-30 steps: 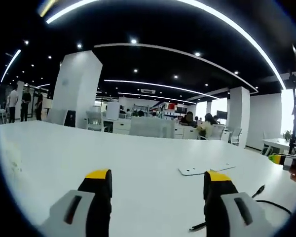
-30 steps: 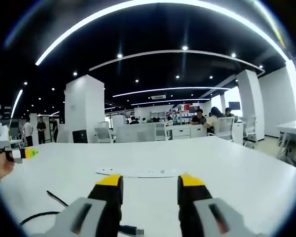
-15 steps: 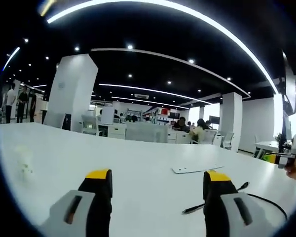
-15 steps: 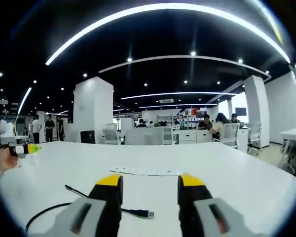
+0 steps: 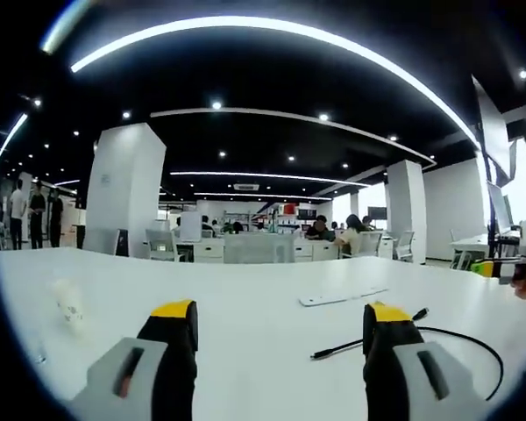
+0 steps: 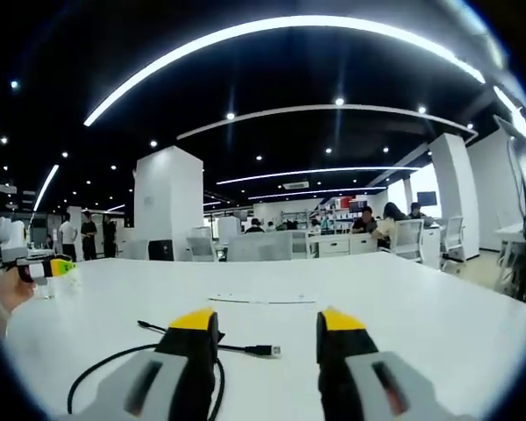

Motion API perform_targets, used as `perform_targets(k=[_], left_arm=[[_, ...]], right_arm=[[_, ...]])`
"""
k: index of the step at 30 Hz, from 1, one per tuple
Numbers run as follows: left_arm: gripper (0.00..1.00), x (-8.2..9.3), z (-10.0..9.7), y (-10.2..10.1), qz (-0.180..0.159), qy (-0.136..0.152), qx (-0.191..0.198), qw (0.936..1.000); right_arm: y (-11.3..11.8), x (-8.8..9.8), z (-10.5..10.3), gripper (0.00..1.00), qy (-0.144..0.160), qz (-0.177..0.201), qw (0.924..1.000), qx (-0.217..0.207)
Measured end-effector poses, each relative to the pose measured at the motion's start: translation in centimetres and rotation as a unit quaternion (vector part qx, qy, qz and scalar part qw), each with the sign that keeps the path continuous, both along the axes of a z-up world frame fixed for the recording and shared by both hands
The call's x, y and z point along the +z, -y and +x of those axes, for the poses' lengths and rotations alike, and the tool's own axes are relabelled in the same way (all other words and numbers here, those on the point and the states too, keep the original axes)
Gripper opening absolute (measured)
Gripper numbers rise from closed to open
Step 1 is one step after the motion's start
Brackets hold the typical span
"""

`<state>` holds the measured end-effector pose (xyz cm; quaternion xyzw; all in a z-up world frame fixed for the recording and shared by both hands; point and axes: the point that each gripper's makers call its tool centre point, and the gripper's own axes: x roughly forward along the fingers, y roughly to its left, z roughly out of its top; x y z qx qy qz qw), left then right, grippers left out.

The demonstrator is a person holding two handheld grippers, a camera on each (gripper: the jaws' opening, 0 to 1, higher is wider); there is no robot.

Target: Find the charging cable on the desk, coil it up and secure with Velcro.

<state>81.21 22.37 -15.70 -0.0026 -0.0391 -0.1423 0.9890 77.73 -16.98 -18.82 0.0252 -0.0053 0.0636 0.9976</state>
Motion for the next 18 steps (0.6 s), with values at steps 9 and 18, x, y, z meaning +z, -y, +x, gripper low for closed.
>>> perform_targets(k=[9, 18], left_arm=[[0.78, -0.8, -3.6, 0.1, 0.024, 0.013, 0.009, 0.9996], [0.78, -1.7, -7.1, -0.1, 0.01, 0.02, 0.01, 0.9997]], right_arm=[[-0.8, 0.0, -3.3, 0.46, 0.012, -0.018, 0.9998, 0.004], [-1.8, -0.2, -6.5, 0.47, 0.02, -0.001, 0.9997, 0.013]])
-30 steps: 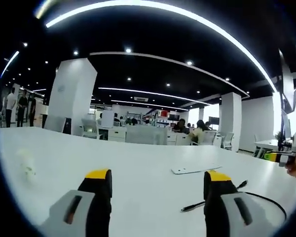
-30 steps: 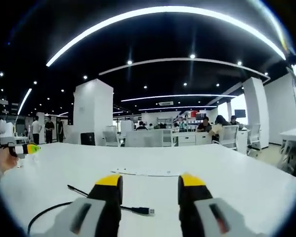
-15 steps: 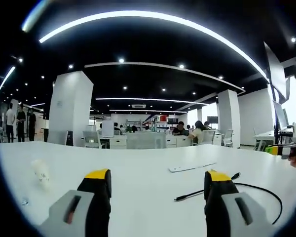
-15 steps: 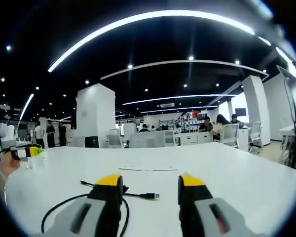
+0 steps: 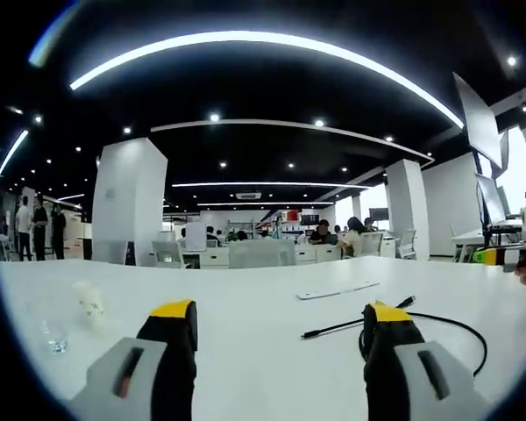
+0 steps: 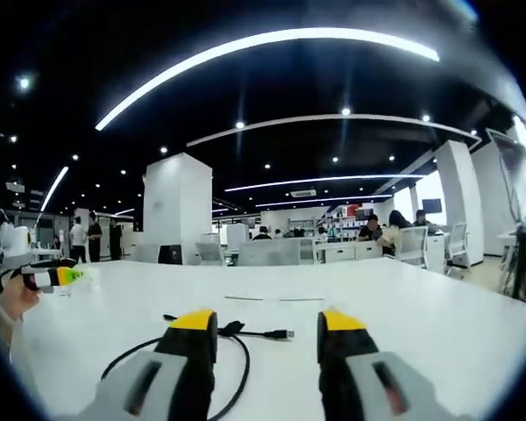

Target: Find the charging cable on the desk, coil it up and secure with Velcro.

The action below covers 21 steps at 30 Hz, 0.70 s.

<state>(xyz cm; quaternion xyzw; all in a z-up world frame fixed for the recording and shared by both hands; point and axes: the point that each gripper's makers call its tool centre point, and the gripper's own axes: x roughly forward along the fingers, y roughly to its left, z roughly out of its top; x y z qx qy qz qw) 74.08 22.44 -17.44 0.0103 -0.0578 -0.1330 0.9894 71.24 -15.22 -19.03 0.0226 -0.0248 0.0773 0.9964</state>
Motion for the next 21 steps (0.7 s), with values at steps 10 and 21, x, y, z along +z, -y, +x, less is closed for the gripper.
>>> perform_targets(k=[10, 21], left_arm=[[0.77, -2.0, -2.7, -0.6, -0.019, -0.013, -0.001, 0.9997], [0.77, -3.4, -4.8, -2.3, -0.051, 0.0, 0.017, 0.9985]], right_arm=[[-0.5, -0.2, -3.0, 0.51, 0.009, 0.001, 0.9999, -0.006], [-0.1, -2.4, -4.7, 0.54, -0.009, 0.011, 0.9995, -0.03]])
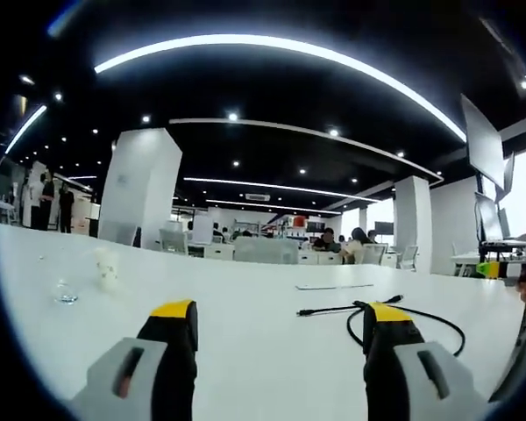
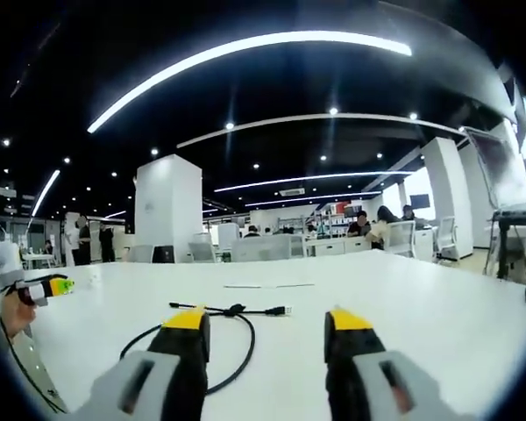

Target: Find the charging cable on the desk, coil it up and secure with Velcro.

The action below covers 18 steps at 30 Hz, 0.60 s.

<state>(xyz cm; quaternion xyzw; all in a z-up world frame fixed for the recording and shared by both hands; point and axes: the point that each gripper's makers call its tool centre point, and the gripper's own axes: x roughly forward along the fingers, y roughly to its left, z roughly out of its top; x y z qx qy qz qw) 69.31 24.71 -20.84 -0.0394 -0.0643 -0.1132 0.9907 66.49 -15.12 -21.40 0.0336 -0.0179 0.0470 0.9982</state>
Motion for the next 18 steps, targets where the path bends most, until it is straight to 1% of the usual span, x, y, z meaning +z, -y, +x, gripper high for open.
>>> perform_targets(k=[3, 7, 10, 13, 16, 18], left_arm=[[0.78, -0.5, -0.2, -0.2, 0.004, -0.006, 0.008, 0.9999], [0.81, -1.1, -0.5, -0.4, -0.015, -0.011, 0.011, 0.9998], [0.81, -1.6, -0.6, -0.5, -0.009, -0.02, 0.017, 0.9996], [0.81, -1.8, -0.6, -0.6, -0.006, -0.019, 0.018, 0.9996], [0.82, -1.6, -0.7, -0.3, -0.029, -0.013, 0.006, 0.9995], [0.82, -1.5, -0.8, -0.2, -0.031, -0.011, 0.006, 0.9995]], right_arm=[[0.1, -0.3, -0.1, 0.57, -0.003, -0.003, 1.0, -0.006], [0.2, -0.9, -0.3, 0.59, -0.007, -0.003, 0.9999, -0.013], [0.2, -1.4, -0.4, 0.6, -0.013, -0.012, 0.9997, -0.016], [0.5, -1.7, -0.5, 0.6, -0.012, -0.007, 0.9997, -0.019], [0.7, -1.9, -0.5, 0.6, -0.015, 0.0, 0.9996, -0.023], [0.9, -2.0, -0.6, 0.61, -0.015, -0.002, 0.9994, -0.03]])
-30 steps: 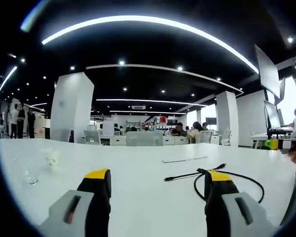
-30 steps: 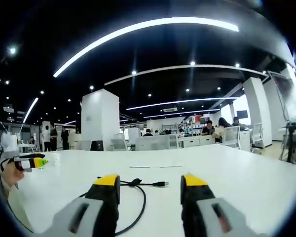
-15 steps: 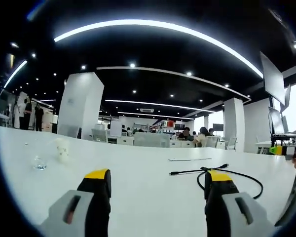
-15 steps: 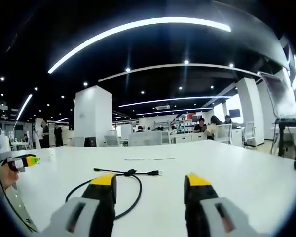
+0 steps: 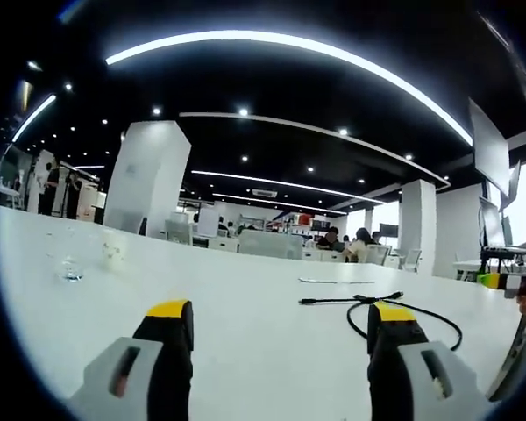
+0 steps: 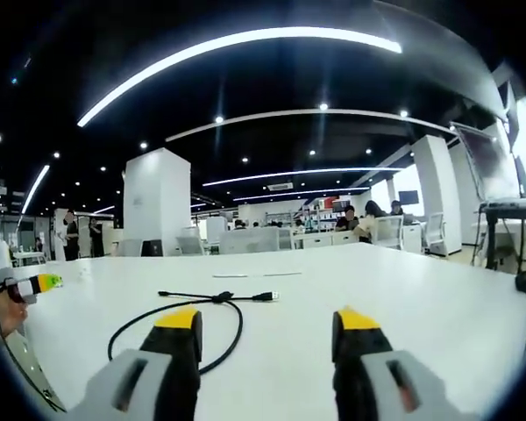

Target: Find the charging cable on the desk, coil it up and secure with Velcro.

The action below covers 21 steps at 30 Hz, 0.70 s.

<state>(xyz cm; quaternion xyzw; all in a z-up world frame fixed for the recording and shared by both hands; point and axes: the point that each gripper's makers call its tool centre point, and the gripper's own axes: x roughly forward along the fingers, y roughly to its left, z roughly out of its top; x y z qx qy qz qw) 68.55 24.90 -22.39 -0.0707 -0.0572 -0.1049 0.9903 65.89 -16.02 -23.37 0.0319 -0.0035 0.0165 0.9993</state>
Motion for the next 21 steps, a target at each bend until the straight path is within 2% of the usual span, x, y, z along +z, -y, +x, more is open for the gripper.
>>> perform_targets(k=[1, 5, 8, 16, 21], left_arm=[[0.82, 0.0, 0.0, 0.0, 0.001, 0.001, 0.0, 1.0], [0.83, -0.2, -0.3, -0.1, -0.001, 0.002, -0.001, 1.0], [0.83, -0.3, -0.4, -0.1, -0.002, -0.002, -0.001, 1.0], [0.82, -0.9, -0.5, -0.4, 0.0, -0.009, 0.0, 1.0], [0.82, -1.0, -0.7, -0.5, 0.001, -0.008, 0.003, 1.0]], right_arm=[[0.1, -0.1, -0.1, 0.61, -0.001, 0.001, 1.0, -0.004], [0.8, -0.6, -0.4, 0.62, 0.0, 0.047, 0.9988, -0.011], [1.3, -0.6, -0.6, 0.62, 0.002, 0.052, 0.9984, -0.02], [0.6, -0.4, -0.6, 0.62, 0.003, 0.044, 0.999, -0.012], [-0.2, -0.9, -0.5, 0.63, -0.006, 0.026, 0.9997, 0.0]])
